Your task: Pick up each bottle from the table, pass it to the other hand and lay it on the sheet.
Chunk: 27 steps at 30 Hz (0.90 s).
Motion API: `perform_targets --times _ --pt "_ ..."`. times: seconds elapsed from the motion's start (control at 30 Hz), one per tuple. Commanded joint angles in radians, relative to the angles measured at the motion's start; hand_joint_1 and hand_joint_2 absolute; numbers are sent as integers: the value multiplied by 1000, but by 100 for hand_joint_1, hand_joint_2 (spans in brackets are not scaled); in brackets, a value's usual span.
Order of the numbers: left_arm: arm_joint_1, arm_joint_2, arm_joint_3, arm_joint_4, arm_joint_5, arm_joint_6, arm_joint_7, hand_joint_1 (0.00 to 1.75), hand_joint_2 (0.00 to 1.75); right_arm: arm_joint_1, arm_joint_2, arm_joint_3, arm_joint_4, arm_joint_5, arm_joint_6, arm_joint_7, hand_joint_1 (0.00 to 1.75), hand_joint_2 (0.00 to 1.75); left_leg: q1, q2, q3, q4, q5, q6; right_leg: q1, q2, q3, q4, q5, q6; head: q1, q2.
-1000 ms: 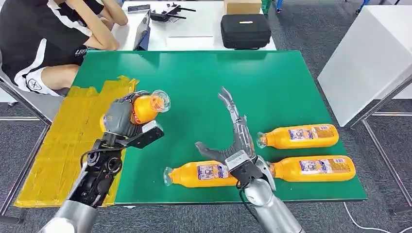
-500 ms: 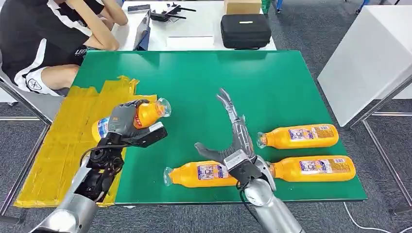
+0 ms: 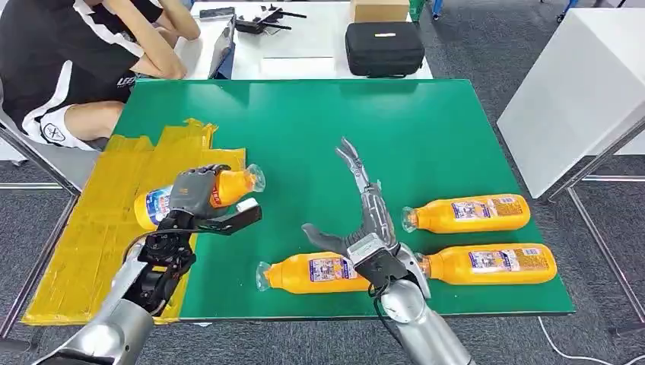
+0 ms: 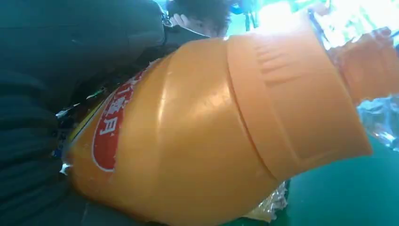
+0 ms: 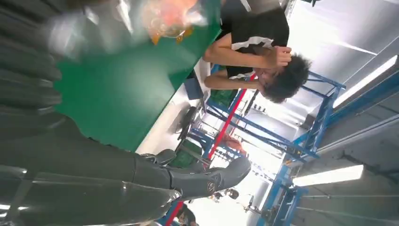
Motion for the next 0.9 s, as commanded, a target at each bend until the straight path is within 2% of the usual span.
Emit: perform_targets --times 0.03,0.2,0.3,0.33,0.37,0.4,0.43,0.5,0.7,0.9 --pt "-64 5 5 102 -5 -8 3 175 175 -29 1 -2 37 1 10 6 0 175 1 0 1 0 0 -2 1 1 1 0 0 0 0 0" --pt "-57 3 26 117 -27 -28 12 175 175 -39 8 9 47 3 18 12 0 175 1 1 2 1 -1 -2 1 2 3 0 0 -1 0 0" --pt "-55 -7 49 135 -1 -64 -32 175 175 -46 11 11 54 2 24 16 0 175 1 2 2 0 -1 -2 1 2 3 0 0 -1 0 0" --pt "-54 -7 47 142 -4 -61 -26 141 175 -48 13 12 55 2 25 17 0 175 0 1 1 0 0 -1 0 1 1 0 0 0 0 0" --pt "-54 -9 46 148 -7 -62 -21 119 175 -47 14 13 55 2 26 17 0 175 1 1 1 0 0 -1 1 2 1 0 0 0 0 0" --pt "-53 -13 50 158 0 -71 -28 84 175 -46 15 14 54 3 29 18 0 175 1 1 2 0 -1 -2 1 2 2 0 0 0 0 0" --pt "-52 -17 55 165 8 -78 -38 26 175 -45 16 14 53 4 31 19 0 175 1 1 2 0 0 -2 0 1 2 0 0 0 0 0" --pt "-52 -19 55 186 1 -98 -30 0 175 -44 19 14 49 6 37 24 0 175 1 1 2 0 -1 -2 1 2 3 0 0 0 0 0" --pt "-46 -27 62 233 -7 -124 -15 0 175 -30 21 13 32 18 49 35 0 175 1 1 3 0 -1 -2 1 1 3 0 -1 0 0 0" --pt "-35 -38 98 258 45 -144 -67 0 175 -3 19 1 24 29 55 33 0 175 1 1 3 0 -1 -2 1 1 4 -1 -1 0 0 0"
